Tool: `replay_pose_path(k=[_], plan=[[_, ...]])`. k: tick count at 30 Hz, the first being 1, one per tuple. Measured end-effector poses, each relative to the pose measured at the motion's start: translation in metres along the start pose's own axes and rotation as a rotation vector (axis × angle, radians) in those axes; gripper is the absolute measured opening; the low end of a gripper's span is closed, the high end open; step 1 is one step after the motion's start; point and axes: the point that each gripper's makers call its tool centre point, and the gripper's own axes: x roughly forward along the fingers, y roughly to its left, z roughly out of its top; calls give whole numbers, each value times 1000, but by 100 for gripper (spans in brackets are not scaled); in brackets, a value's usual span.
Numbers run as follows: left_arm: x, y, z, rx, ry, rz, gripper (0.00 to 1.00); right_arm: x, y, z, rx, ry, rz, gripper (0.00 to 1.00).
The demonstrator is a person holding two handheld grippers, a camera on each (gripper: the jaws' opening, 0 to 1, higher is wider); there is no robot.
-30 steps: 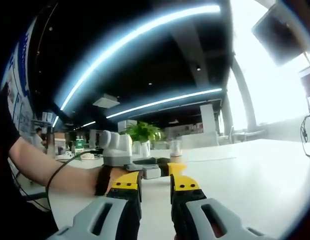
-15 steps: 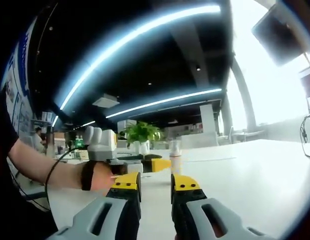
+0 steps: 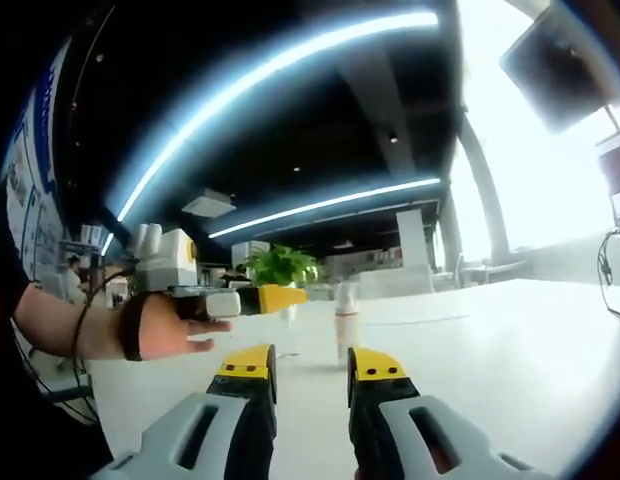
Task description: Clamp pump bottle remove cover press pump head put on cover
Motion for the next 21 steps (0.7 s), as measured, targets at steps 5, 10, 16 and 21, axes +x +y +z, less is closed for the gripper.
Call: replay_pose_path(k=[5,10,16,21], plan=[[-21,2,12,0,-17,-4,30,-1,0,1,2,-3,-2,23],[-39,2,20,32,-34,0,32,-1,1,1,4,-3,-1,24],[-57,11,17,12,-29,18,33,-1,3,1,1,0,1,24],[-74,18,7,-9,-15,37,33,-2,4,1,-1,-1,2,25]])
